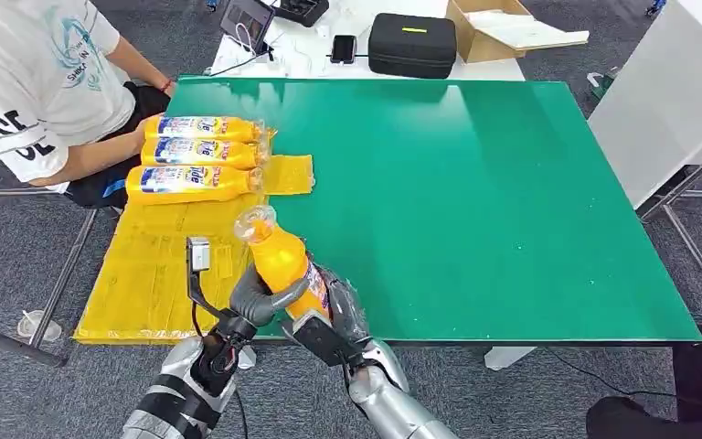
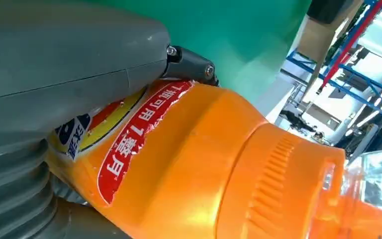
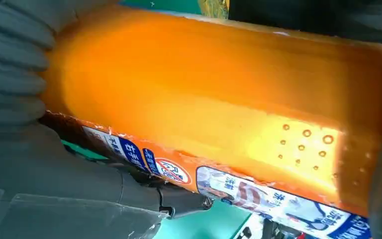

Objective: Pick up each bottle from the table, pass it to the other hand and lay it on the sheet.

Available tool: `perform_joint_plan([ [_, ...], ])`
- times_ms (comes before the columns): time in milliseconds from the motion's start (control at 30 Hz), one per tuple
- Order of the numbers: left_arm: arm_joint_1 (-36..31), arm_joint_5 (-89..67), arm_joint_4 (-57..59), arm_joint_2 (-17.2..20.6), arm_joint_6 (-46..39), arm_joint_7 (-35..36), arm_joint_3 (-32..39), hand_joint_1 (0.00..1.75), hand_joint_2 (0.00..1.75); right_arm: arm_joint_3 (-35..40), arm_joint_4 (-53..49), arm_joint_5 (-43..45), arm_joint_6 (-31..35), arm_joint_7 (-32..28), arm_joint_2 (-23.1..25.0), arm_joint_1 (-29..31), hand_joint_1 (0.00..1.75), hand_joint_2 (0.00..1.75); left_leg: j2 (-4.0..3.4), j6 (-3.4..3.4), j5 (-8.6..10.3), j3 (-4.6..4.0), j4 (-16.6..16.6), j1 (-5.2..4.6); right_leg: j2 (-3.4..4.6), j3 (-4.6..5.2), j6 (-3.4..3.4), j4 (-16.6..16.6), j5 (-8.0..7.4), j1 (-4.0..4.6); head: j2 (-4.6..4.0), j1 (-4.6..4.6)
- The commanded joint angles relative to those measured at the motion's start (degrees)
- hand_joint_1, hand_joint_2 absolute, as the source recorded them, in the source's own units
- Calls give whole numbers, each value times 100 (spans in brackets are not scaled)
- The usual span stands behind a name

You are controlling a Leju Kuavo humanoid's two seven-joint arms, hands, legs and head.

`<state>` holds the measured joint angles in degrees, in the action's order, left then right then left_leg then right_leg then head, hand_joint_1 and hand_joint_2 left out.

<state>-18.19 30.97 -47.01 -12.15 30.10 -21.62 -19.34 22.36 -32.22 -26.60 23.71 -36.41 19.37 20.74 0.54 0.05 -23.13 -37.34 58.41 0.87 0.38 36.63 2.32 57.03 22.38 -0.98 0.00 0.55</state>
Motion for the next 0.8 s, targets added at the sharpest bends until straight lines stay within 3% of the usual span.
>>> perform_joint_plan([
  [33,-273,-422,-490,-110,-782,-454,202,175,175,-214,-335,433,-243,-161,-69,-99,0,0,9,3,-3,5,3,3,-14,-11,-6,1,6,5,0,0],
  [400,-730,-3601,-1359,-41,-4859,-1838,1594,175,175,-20,-2870,857,-115,31,-366,-810,0,0,6,4,-9,10,10,7,-13,-16,-11,5,9,11,0,0],
  [500,-839,-3907,-1212,35,-5147,-1838,1675,175,175,89,-3037,886,-70,51,-377,-855,0,0,-2,3,-8,15,6,5,-4,-18,-10,4,7,8,0,0],
  [600,-990,-4709,-844,269,-6070,-1838,1449,175,175,210,-2987,951,-94,11,-400,-802,0,0,0,4,-7,19,1,4,-7,-24,-9,0,7,6,0,-2],
  [667,-1382,-5634,131,536,-6406,-1775,1197,175,175,249,-2943,1071,-128,-82,-424,-747,0,0,-1,2,-2,11,-1,3,-3,-15,-7,-1,1,5,0,0],
  [700,-1534,-5997,537,621,-6547,-1761,1154,175,175,250,-2949,1139,-130,-148,-428,-728,0,0,4,3,-6,36,-4,6,-11,-42,-14,-4,7,10,0,0],
  [733,-1823,-6904,1249,816,-6626,-1227,794,175,175,235,-2998,1209,-91,-243,-430,-728,0,0,3,2,-2,28,-6,3,-8,-32,-11,-4,4,6,0,0],
  [800,-1938,-6894,1526,836,-6633,-1380,890,175,175,252,-3078,1223,-119,-234,-462,-731,0,0,12,2,1,32,-9,2,-17,-38,-13,-4,5,5,0,-2],
])
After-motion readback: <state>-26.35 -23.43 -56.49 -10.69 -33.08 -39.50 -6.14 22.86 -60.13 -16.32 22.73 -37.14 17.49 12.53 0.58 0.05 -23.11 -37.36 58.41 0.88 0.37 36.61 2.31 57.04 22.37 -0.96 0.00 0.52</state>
